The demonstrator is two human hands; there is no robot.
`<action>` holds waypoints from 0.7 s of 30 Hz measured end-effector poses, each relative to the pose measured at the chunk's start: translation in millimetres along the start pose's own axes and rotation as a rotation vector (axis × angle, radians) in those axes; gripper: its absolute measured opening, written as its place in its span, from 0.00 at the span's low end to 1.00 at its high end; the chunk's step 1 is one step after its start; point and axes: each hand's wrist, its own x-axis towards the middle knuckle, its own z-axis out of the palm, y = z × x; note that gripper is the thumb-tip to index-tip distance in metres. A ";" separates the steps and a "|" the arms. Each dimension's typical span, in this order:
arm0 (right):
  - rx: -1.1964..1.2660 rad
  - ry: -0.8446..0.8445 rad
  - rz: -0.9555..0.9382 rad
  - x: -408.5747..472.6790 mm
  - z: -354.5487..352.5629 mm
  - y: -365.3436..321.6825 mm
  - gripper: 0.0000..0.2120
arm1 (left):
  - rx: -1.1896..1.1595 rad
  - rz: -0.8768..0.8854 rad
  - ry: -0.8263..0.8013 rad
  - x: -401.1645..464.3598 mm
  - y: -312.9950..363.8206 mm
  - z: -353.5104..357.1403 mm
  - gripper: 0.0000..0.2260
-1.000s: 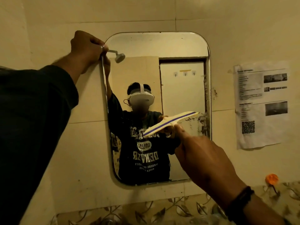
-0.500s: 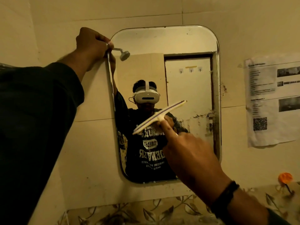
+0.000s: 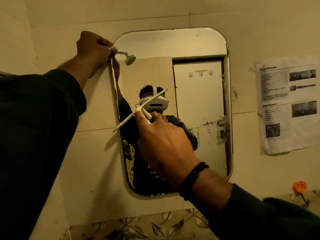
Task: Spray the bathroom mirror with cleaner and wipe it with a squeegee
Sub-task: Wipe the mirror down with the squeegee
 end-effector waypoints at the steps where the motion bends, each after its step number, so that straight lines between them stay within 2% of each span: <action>1: 0.003 -0.008 0.003 -6.5 2.5 3.1 0.27 | -0.001 0.000 -0.001 0.0 -0.2 -0.4 0.10; 6: 0.000 -0.107 0.066 -59.3 12.9 18.7 0.33 | 0.000 -0.004 -0.001 0.8 0.2 -1.2 0.08; 8: 0.002 -0.118 0.079 -65.8 10.9 19.8 0.32 | -0.003 -0.007 0.006 0.5 0.8 -1.3 0.08; 16: 0.005 0.017 -0.036 -2.7 1.0 -10.8 0.26 | 0.015 -0.013 0.017 -0.9 1.6 0.7 0.09; 21: 0.017 -0.060 -0.025 -27.1 14.3 -5.5 0.27 | 0.015 -0.021 0.013 -0.8 2.7 -1.3 0.09</action>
